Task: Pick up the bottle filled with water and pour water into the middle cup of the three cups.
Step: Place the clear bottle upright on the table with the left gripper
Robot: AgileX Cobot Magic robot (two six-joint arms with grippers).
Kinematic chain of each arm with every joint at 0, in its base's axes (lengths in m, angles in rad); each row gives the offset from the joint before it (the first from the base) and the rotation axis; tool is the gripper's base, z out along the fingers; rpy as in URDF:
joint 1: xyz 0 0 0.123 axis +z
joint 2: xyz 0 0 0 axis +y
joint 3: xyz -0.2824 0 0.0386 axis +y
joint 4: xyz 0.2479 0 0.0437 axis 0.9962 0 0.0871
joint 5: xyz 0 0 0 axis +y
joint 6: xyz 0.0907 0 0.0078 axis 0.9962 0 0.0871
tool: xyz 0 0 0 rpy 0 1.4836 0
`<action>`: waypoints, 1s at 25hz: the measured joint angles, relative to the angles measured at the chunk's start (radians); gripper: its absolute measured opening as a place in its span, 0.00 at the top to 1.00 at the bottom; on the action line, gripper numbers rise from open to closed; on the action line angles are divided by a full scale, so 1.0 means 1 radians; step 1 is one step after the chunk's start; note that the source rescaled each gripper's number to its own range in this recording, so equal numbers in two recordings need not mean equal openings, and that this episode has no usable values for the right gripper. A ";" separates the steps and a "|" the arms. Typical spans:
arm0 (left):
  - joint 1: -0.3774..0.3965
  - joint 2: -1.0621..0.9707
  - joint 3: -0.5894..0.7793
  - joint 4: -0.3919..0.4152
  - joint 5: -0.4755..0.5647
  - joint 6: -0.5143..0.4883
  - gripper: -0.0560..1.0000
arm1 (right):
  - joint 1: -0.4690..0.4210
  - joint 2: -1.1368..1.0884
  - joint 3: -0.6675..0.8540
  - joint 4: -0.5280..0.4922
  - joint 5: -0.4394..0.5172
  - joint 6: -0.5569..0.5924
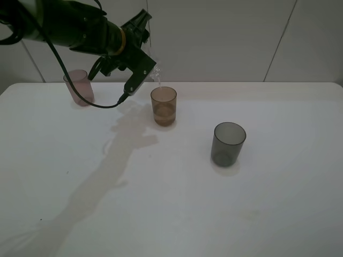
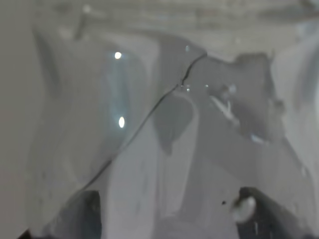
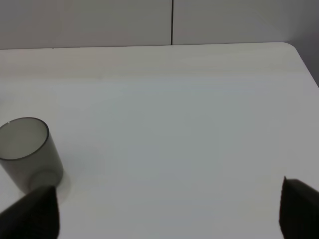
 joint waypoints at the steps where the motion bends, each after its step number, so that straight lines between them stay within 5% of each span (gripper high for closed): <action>1: 0.000 0.000 0.000 0.008 -0.002 0.000 0.93 | 0.000 0.000 0.000 0.000 0.000 0.000; 22: 0.000 0.000 0.000 0.017 -0.072 0.000 0.93 | 0.000 0.000 0.000 0.000 0.000 0.000; 25: 0.000 0.000 0.000 -0.033 -0.077 -0.011 0.93 | 0.000 0.000 0.000 0.000 0.000 0.000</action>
